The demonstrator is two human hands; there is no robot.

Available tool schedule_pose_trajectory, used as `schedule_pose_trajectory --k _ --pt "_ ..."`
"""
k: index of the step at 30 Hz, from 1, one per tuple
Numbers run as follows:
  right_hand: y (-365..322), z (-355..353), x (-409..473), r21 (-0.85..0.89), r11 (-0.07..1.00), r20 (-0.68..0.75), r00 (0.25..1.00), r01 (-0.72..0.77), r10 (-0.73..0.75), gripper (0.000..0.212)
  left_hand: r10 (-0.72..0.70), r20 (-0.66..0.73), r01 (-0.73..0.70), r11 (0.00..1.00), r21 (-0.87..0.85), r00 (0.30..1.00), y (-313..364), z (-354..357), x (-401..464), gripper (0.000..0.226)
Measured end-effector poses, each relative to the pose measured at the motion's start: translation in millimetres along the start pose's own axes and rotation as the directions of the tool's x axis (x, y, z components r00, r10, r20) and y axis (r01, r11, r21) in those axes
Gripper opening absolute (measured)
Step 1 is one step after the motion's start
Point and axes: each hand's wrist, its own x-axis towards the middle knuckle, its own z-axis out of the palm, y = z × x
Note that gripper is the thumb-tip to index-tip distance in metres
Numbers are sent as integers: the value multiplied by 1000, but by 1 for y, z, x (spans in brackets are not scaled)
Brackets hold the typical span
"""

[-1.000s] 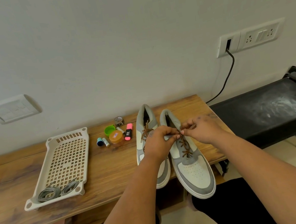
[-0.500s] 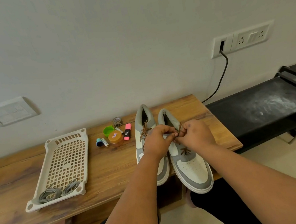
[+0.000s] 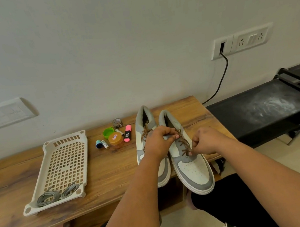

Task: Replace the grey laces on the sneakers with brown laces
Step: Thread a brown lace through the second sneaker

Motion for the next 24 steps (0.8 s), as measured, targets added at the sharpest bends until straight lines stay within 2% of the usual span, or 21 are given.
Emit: schedule_pose_trajectory --k 3,7,12,16,20,24 --pt "8 -8 2 77 997 -11 1000 -5 6 25 1 1 -1 1000 -4 1000 1 -1 -1 13" --pt "8 -11 10 391 907 -244 968 157 -63 20 6 5 -6 1000 0 1000 0 -1 -1 13" --pt "1 -8 14 435 867 -249 958 243 -144 17 14 5 -14 1000 6 1000 0 0 0 12" --pt "2 -9 18 405 890 -266 958 209 -103 12 10 14 -10 1000 1 1000 0 -1 0 11" --pt "2 -6 27 501 839 -286 956 213 -72 10 10 12 -10 1000 -1 1000 1 -1 -1 11" --pt "2 -3 32 523 821 -278 956 230 -90 12 18 11 -18 1000 16 1000 3 -2 -1 11"
